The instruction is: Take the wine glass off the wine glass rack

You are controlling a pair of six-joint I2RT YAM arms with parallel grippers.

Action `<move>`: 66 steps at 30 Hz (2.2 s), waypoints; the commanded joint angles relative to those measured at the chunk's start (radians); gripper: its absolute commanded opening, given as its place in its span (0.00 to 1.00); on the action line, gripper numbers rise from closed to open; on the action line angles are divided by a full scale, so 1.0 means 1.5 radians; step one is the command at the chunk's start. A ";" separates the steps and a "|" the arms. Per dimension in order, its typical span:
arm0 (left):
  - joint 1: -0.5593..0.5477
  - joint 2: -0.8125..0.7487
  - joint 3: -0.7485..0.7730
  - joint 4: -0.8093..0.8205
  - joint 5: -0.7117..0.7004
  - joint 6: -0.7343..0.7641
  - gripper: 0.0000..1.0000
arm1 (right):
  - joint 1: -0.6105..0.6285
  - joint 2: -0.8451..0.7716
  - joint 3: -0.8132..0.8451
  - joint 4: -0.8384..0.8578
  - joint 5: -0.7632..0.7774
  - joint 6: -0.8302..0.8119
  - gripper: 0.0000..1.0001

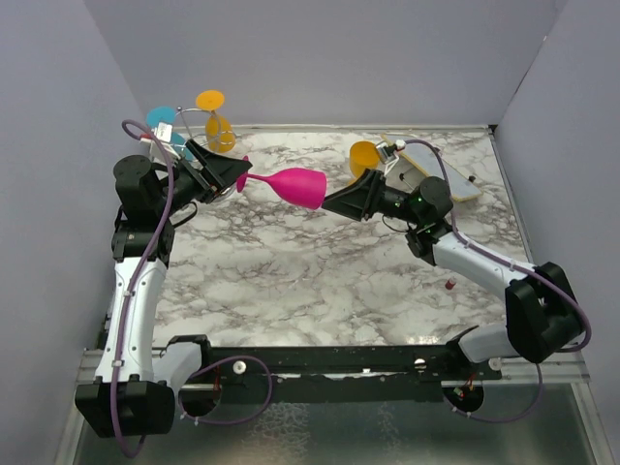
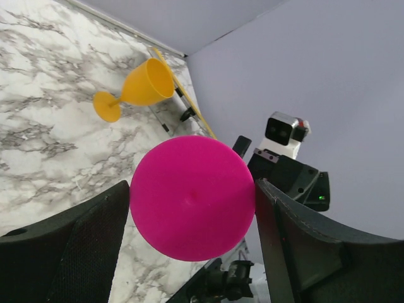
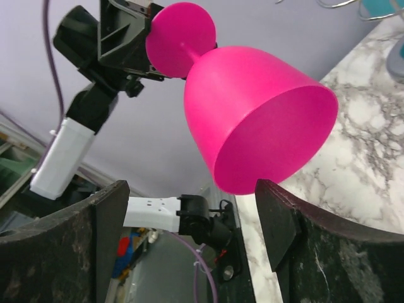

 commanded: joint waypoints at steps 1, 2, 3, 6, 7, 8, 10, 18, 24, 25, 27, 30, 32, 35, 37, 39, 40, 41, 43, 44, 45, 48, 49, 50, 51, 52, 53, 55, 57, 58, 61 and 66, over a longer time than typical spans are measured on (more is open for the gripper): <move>0.003 -0.020 -0.028 0.119 0.045 -0.095 0.57 | 0.010 0.027 -0.006 0.183 -0.030 0.105 0.79; 0.002 -0.021 -0.033 0.127 0.049 -0.103 0.57 | 0.011 0.030 -0.004 0.193 -0.028 0.106 0.77; 0.002 -0.022 -0.039 0.140 0.055 -0.113 0.57 | 0.012 0.032 -0.002 0.198 -0.026 0.104 0.76; 0.003 -0.022 -0.056 0.165 0.065 -0.139 0.57 | 0.012 0.032 0.002 0.206 -0.017 0.101 0.73; 0.003 -0.024 -0.061 0.172 0.067 -0.146 0.57 | 0.012 0.032 0.000 0.214 -0.013 0.104 0.71; 0.003 -0.027 -0.068 0.180 0.067 -0.152 0.57 | 0.013 0.031 -0.004 0.225 -0.008 0.110 0.68; 0.002 -0.032 -0.083 0.199 0.069 -0.165 0.57 | 0.013 0.031 -0.013 0.254 0.007 0.128 0.62; 0.001 -0.036 -0.130 0.280 0.087 -0.231 0.57 | 0.019 0.064 -0.021 0.374 0.034 0.213 0.43; 0.001 -0.040 -0.138 0.282 0.091 -0.228 0.57 | 0.026 0.096 -0.015 0.441 0.035 0.263 0.24; 0.002 -0.040 -0.139 0.282 0.092 -0.227 0.58 | 0.027 0.097 -0.013 0.445 0.034 0.266 0.21; 0.002 -0.040 -0.141 0.282 0.092 -0.225 0.59 | 0.028 0.094 -0.013 0.446 0.031 0.265 0.14; 0.002 -0.041 -0.144 0.282 0.092 -0.226 0.62 | 0.027 0.082 -0.019 0.439 0.030 0.256 0.02; 0.002 -0.042 -0.145 0.282 0.092 -0.226 0.65 | 0.028 0.071 -0.023 0.426 0.032 0.245 0.01; 0.002 -0.041 -0.142 0.281 0.095 -0.219 0.80 | 0.028 0.050 -0.027 0.404 0.034 0.224 0.01; 0.001 -0.040 -0.137 0.273 0.097 -0.206 0.93 | 0.028 0.032 -0.030 0.384 0.035 0.206 0.01; 0.002 -0.042 -0.129 0.258 0.095 -0.188 0.99 | 0.028 0.012 -0.035 0.356 0.037 0.184 0.01; 0.002 -0.043 -0.123 0.245 0.094 -0.175 0.99 | 0.028 0.000 -0.040 0.339 0.040 0.166 0.01; 0.002 -0.043 -0.117 0.231 0.093 -0.161 0.99 | 0.028 -0.012 -0.044 0.323 0.045 0.152 0.01; 0.002 -0.043 -0.106 0.205 0.091 -0.138 0.99 | 0.026 -0.040 -0.053 0.278 0.056 0.117 0.01; 0.001 -0.042 -0.101 0.195 0.094 -0.124 0.99 | 0.027 -0.055 -0.056 0.254 0.062 0.095 0.01; 0.002 -0.042 -0.093 0.180 0.095 -0.110 0.99 | 0.027 -0.071 -0.058 0.226 0.069 0.073 0.01; 0.002 -0.037 -0.060 0.099 0.080 -0.040 0.99 | 0.025 -0.124 -0.059 0.122 0.101 -0.009 0.01; 0.001 -0.037 -0.049 0.069 0.070 -0.015 0.99 | 0.026 -0.145 -0.057 0.076 0.119 -0.043 0.01; 0.002 -0.038 -0.037 0.040 0.059 0.005 0.99 | 0.026 -0.169 -0.055 0.025 0.143 -0.079 0.01; 0.002 -0.039 -0.030 0.014 0.046 0.025 0.99 | 0.026 -0.193 -0.050 -0.046 0.167 -0.118 0.01; 0.002 -0.042 -0.025 -0.007 0.033 0.040 0.99 | 0.026 -0.221 -0.047 -0.098 0.199 -0.159 0.01; 0.001 -0.045 -0.022 -0.023 0.021 0.050 0.99 | 0.026 -0.244 -0.044 -0.149 0.229 -0.197 0.01; 0.001 -0.049 -0.017 -0.049 0.004 0.070 0.99 | 0.026 -0.308 -0.039 -0.237 0.302 -0.276 0.01; 0.002 -0.050 -0.013 -0.067 -0.013 0.088 0.99 | 0.026 -0.359 -0.034 -0.308 0.374 -0.351 0.01; 0.002 -0.050 -0.010 -0.076 -0.022 0.097 0.99 | 0.026 -0.382 -0.029 -0.341 0.407 -0.385 0.01; 0.002 -0.048 -0.005 -0.093 -0.043 0.120 0.99 | 0.026 -0.443 -0.014 -0.421 0.499 -0.478 0.01; 0.002 -0.037 -0.003 -0.100 -0.053 0.139 0.99 | 0.026 -0.530 0.001 -0.506 0.618 -0.574 0.01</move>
